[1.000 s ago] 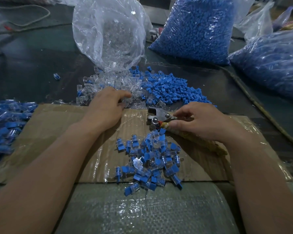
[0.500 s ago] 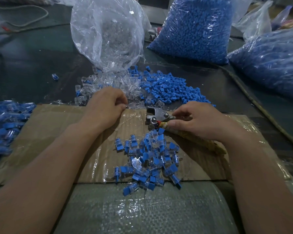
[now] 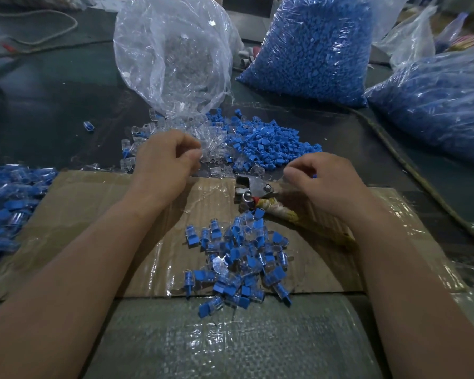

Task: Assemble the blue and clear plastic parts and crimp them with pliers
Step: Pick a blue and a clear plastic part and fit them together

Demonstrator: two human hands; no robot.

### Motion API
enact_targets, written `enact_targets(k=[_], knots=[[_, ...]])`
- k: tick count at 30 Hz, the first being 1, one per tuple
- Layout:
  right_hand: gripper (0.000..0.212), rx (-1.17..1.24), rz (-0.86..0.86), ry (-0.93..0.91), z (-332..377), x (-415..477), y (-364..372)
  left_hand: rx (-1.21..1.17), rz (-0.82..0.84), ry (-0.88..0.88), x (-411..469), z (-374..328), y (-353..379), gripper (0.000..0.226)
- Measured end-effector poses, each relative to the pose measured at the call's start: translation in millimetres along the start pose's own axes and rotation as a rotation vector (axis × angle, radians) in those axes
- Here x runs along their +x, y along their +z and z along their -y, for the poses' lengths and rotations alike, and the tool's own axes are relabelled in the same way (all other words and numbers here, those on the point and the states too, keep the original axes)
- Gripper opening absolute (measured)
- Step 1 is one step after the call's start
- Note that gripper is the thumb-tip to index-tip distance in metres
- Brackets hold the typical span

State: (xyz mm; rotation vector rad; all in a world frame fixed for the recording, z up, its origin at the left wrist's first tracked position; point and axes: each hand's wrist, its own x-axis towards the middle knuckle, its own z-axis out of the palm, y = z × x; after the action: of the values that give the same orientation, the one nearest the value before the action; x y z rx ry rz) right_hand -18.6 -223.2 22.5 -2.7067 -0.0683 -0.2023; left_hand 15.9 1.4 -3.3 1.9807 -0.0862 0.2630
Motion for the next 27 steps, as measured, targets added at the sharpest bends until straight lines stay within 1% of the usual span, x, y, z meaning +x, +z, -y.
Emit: enact_targets(k=[2,4,6,8,10,12,15,19,24,27], knots=[[0.025,-0.035,-0.122,0.049,-6,4,1,-0.038,0.040,-0.018,-2,-1,0,0.019],[0.030,-0.073,-0.164,0.120,-14,9,1,-0.094,0.085,-0.035,-5,-5,0,0.024],[0.038,-0.115,-0.147,0.195,-20,13,2,-0.105,0.098,-0.019,-8,-9,0,0.027],[0.044,-0.136,-0.090,0.264,-23,15,4,-0.065,0.104,0.027,-10,-11,1,0.029],[0.043,-0.133,-0.029,0.291,-23,17,6,-0.042,0.112,0.048,-10,-13,1,0.023],[0.034,-0.119,-0.003,0.247,-22,19,7,-0.047,0.115,0.042,-12,-14,2,0.019],[0.024,-0.092,-0.011,0.171,-17,19,9,-0.057,0.120,0.043,-14,-16,2,0.020],[0.022,-0.055,-0.010,0.079,-15,18,11,-0.087,0.141,0.026,-16,-19,2,0.025],[0.012,-0.022,0.000,0.069,-13,19,13,-0.170,0.165,-0.011,-18,-23,1,0.026],[0.016,-0.003,0.030,0.069,-12,19,14,-0.177,0.183,-0.010,-20,-25,1,0.024]])
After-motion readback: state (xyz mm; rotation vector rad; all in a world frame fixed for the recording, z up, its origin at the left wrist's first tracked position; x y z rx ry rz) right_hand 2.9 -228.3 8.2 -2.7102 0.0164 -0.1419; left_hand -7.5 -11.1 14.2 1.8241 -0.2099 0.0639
